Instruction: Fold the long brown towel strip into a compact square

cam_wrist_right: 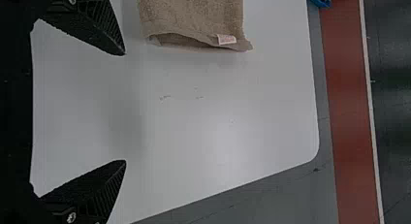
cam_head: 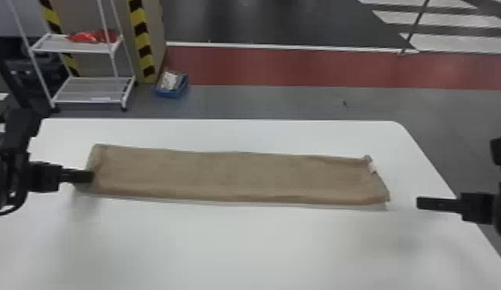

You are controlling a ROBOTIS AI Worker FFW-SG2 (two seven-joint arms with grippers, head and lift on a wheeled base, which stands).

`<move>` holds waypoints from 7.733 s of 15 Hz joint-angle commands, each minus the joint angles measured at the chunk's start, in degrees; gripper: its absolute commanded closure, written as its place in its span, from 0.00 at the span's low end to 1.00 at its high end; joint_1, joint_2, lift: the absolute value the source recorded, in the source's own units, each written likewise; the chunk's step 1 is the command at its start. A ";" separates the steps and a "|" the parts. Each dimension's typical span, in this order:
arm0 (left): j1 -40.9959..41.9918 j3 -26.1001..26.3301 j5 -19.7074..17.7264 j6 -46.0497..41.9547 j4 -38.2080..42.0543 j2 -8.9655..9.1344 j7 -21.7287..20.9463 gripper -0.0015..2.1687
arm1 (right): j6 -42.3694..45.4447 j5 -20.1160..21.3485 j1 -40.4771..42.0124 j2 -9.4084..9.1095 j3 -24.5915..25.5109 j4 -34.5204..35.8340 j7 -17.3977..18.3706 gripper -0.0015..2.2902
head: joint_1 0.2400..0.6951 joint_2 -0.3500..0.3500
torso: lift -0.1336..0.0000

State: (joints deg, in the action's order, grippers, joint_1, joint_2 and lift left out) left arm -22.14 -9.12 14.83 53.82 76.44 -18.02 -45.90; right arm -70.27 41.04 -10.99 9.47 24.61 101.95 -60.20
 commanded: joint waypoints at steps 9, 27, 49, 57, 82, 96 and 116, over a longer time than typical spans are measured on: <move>7.99 -13.56 -3.32 3.80 11.19 -7.21 -14.84 0.99 | -0.35 -2.55 -0.61 -0.15 1.49 0.79 -0.35 0.04 | 1.00 0.45 | 0.07; 4.83 5.95 0.11 31.40 36.50 16.43 -9.12 0.99 | -4.04 -3.07 2.64 -1.38 2.81 6.68 -0.70 0.04 | 1.00 0.08 | 0.07; 15.46 1.47 -11.32 21.20 40.46 11.60 5.82 0.02 | -13.71 -4.92 2.91 -9.52 -16.44 21.71 2.46 0.04 | 1.00 0.20 | 0.07; 20.38 -8.46 -18.61 12.76 35.62 5.36 5.20 0.03 | 4.92 -10.28 2.47 -9.52 -29.88 7.82 5.89 0.05 | 1.00 0.69 | 0.07; 23.46 -9.96 -18.70 12.41 34.22 3.69 3.89 0.04 | 56.95 42.54 -7.73 -9.52 -52.56 -17.67 -6.86 0.10 | 1.00 0.93 | 0.07; 23.46 -9.87 -18.79 12.24 33.07 3.78 4.06 0.04 | 59.59 38.23 -8.87 -9.52 -53.09 -19.42 -5.89 0.22 | 1.00 0.96 | 0.07; 23.72 -9.96 -18.52 11.36 32.63 3.95 4.06 0.04 | 58.18 34.46 -8.17 -9.52 -49.40 -11.16 -5.10 0.51 | 1.00 0.97 | 0.07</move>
State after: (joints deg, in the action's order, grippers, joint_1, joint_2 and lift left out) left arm 1.61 -19.02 -3.69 65.18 109.08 -13.92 -41.83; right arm -11.90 75.83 -19.11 0.09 -25.90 88.54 -64.78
